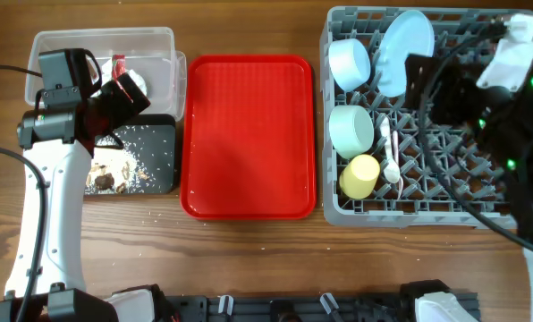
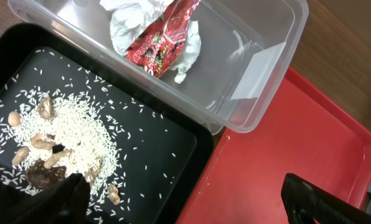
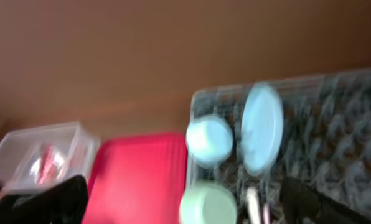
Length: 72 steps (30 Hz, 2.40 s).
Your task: Sort waste into correct bins and load items into the dishwasher rack
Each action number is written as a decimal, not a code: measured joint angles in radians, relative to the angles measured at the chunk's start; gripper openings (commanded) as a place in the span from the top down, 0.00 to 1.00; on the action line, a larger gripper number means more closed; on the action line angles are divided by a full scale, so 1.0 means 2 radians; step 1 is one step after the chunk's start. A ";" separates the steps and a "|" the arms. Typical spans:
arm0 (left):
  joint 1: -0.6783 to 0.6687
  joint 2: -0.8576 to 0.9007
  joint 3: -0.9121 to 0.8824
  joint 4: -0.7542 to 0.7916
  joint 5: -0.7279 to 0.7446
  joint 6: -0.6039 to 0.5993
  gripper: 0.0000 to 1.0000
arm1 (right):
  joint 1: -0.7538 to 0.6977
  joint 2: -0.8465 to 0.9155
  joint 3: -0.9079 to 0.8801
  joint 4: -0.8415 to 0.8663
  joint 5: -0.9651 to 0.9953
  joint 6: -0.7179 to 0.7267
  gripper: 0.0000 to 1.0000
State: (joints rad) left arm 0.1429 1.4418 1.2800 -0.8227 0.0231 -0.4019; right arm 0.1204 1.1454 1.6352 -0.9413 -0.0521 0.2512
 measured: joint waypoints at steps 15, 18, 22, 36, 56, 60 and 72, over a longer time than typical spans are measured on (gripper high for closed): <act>0.000 0.001 0.000 0.001 0.000 0.000 0.00 | 0.000 -0.359 -0.569 0.456 0.013 -0.089 0.00; 0.000 0.001 0.000 0.000 0.000 0.000 0.00 | 0.000 -0.427 -0.667 0.486 0.007 -0.089 0.00; 0.000 0.001 0.000 0.000 0.000 0.000 0.00 | 0.000 -0.525 -0.751 0.490 -0.010 -0.091 0.00; 0.000 0.001 0.000 0.000 0.000 0.000 0.00 | 0.000 -0.563 -0.814 0.474 -0.032 -0.079 0.00; 0.000 -0.006 0.000 0.000 0.000 0.000 0.00 | 0.000 -0.563 -0.814 0.474 -0.032 -0.079 0.00; -0.004 -0.073 -0.003 -0.003 -0.010 0.000 0.00 | 0.000 -0.563 -0.814 0.474 -0.032 -0.079 0.00; -0.007 -0.455 -0.379 0.339 0.003 0.000 0.00 | 0.000 -0.564 -0.814 0.474 -0.032 -0.075 0.00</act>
State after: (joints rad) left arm 0.1280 0.5323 0.5228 -0.1440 0.0284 -0.4015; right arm 0.1204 0.0181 0.0063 0.0074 -0.1158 0.1005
